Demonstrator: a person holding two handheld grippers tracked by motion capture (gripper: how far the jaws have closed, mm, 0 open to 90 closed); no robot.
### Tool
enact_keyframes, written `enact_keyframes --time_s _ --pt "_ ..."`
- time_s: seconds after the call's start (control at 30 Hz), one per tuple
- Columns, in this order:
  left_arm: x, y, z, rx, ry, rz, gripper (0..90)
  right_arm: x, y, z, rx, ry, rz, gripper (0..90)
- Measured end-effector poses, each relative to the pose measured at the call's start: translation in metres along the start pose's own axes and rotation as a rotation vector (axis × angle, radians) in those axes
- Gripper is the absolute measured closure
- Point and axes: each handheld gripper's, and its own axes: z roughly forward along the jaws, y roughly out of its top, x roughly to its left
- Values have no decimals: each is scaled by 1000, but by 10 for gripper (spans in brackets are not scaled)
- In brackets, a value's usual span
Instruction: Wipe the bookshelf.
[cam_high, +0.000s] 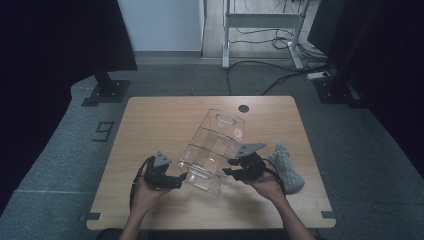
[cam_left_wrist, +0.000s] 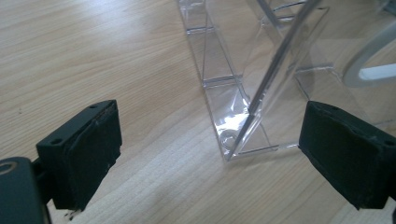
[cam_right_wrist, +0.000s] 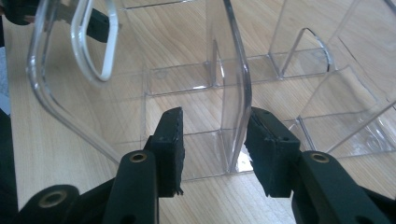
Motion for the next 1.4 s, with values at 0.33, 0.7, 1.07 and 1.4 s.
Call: enact_keyframes --time_s 0.33,0.7,1.07,1.4 --pt "7 -3 6 17 -13 -32 63 18 6 10 13 56 -35 524" --pt "6 -9 -3 -7 -44 -52 75 39 11 27 28 87 -96 468" --pt "-16 -2 -26 -69 -98 19 66 33 4 18 40 67 -69 346" --pt "-30 5 -26 -61 -97 53 75 21 -11 0 55 30 -21 318"
